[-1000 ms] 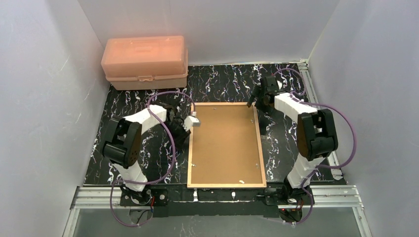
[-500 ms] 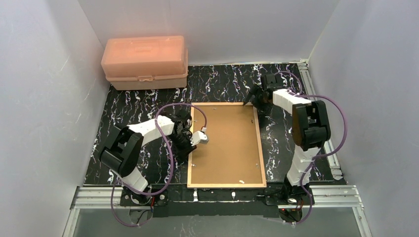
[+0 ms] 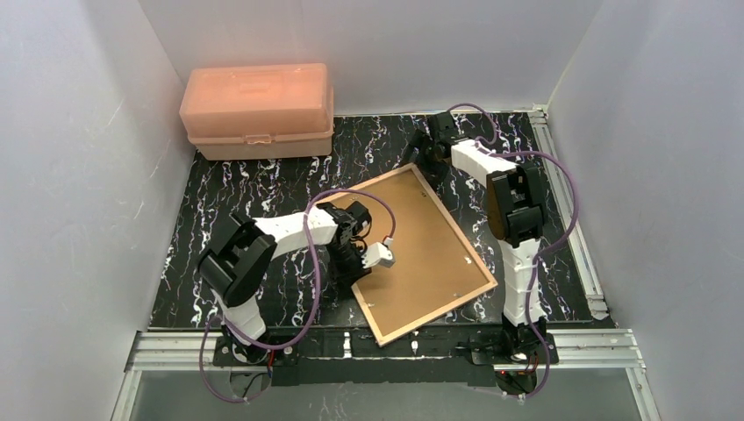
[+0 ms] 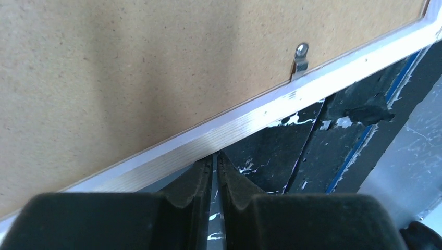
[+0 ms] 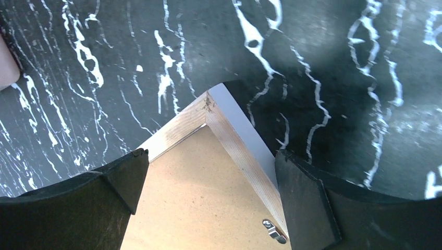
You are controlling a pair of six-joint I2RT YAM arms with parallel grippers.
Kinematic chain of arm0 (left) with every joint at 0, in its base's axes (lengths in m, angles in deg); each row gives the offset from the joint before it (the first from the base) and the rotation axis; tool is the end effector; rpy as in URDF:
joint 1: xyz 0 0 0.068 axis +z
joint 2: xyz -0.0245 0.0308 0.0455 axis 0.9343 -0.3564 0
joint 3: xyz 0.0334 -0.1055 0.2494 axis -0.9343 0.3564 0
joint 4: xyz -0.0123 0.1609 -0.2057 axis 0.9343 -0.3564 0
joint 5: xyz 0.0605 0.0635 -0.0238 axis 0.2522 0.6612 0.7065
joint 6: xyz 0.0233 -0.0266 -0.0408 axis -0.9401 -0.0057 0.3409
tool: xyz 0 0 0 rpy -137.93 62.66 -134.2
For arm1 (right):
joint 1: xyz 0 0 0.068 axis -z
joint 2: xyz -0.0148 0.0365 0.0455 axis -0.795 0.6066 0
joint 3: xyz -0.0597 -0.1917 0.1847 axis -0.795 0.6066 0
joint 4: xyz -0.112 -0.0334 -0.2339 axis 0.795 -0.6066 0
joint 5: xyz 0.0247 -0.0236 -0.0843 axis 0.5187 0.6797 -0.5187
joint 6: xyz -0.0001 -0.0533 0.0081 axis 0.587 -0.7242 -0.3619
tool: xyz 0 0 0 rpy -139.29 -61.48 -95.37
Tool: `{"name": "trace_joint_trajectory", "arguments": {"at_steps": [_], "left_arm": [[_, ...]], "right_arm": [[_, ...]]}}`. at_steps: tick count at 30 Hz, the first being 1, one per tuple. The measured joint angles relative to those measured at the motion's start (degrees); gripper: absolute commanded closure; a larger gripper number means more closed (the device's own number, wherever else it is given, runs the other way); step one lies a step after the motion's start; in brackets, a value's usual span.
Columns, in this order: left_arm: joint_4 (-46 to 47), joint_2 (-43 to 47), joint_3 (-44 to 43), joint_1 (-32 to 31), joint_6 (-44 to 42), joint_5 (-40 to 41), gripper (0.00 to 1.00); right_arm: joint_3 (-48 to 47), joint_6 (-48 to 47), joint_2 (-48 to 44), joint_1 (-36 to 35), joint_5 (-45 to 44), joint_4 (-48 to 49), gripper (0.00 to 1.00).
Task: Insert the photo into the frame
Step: Adjust the photo frame at the center of the board.
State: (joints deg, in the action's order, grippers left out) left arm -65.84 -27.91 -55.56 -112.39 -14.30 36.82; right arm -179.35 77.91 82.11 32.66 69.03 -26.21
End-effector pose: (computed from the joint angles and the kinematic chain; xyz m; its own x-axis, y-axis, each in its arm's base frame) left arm 0.2064 -0.2145 0.1542 -0.1893 0.9218 -0.3383 0.9603 0.1019 -0.2597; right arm 0.4607 0.1703 0.1772 -0.7960 0.4100 -0.4452 0.1874 0.8664 0.4628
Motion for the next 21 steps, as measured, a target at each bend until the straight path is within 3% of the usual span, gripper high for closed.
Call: {"name": "trace_joint_trajectory", "arguments": {"at_steps": [12,21], "left_arm": [[-5.31,-11.19,-12.96,-6.03,4.98,-1.11,0.94],[-6.6,-13.79,-15.72,-7.54,8.24,-2.89,0.94]], "right_arm": [[-8.02,-2.95,5.35,-0.74,2.82,1.07,0.01],[-11.93,-6.88,8.5,-3.23,8.11,3.82,0.01]]}}
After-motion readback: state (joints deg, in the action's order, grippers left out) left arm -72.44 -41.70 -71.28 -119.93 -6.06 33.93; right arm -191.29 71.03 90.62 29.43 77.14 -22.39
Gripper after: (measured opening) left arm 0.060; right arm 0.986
